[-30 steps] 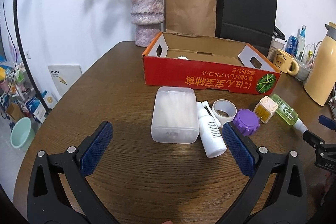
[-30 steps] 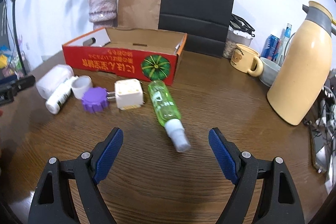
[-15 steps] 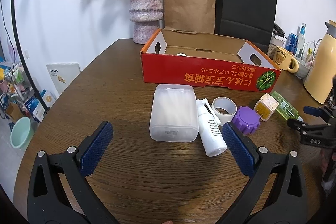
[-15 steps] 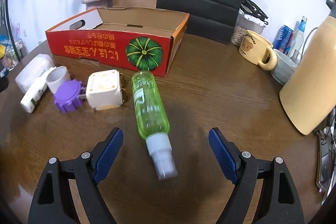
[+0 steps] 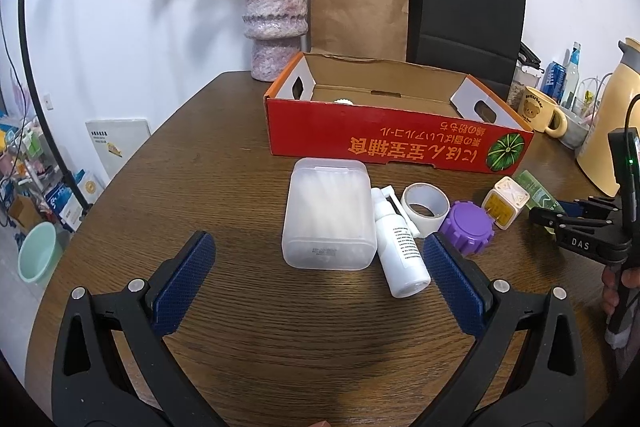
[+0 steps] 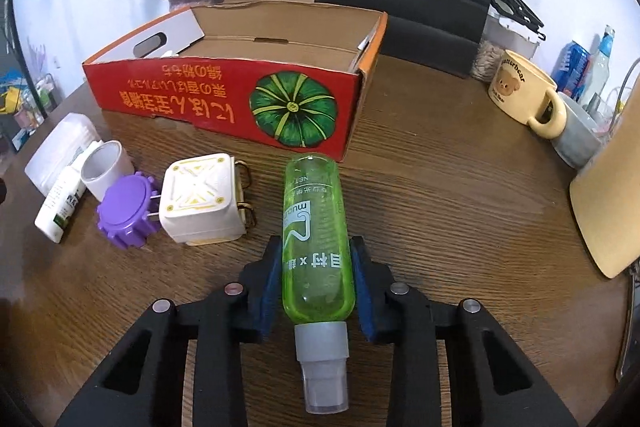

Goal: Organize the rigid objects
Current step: 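Close the right gripper on the green spray bottle, then close the left gripper on the clear plastic container while the right gripper holds the green bottle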

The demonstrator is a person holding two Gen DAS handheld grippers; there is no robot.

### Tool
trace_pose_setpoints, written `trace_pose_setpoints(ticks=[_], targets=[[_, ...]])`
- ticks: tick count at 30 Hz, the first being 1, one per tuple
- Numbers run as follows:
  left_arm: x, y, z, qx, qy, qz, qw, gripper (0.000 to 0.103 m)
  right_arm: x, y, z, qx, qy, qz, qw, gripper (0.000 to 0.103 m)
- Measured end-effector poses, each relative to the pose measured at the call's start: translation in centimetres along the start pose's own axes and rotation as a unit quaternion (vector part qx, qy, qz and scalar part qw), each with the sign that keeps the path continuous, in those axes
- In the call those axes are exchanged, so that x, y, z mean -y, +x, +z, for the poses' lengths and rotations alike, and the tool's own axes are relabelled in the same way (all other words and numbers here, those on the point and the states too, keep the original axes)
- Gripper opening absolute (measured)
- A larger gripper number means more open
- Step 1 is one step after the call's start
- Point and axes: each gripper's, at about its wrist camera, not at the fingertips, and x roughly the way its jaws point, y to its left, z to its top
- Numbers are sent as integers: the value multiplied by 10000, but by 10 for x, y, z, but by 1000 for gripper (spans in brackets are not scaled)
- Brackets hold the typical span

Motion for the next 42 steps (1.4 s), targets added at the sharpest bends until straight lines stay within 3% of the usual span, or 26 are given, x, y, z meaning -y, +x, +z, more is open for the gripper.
trace_pose_setpoints(ticks=[16, 34, 42], targets=[[-13, 19, 10, -274, -162, 15, 9995, 103, 0, -35, -7, 764, 287, -222, 9964, 35], [-13, 72, 27, -801, -81, -11, 9968, 103, -14, -48, -7, 1036, 402, -158, 9937, 35], [-12, 79, 24, -933, -68, -49, 9956, 98, -23, -49, -7, 1063, 351, -160, 9936, 35]])
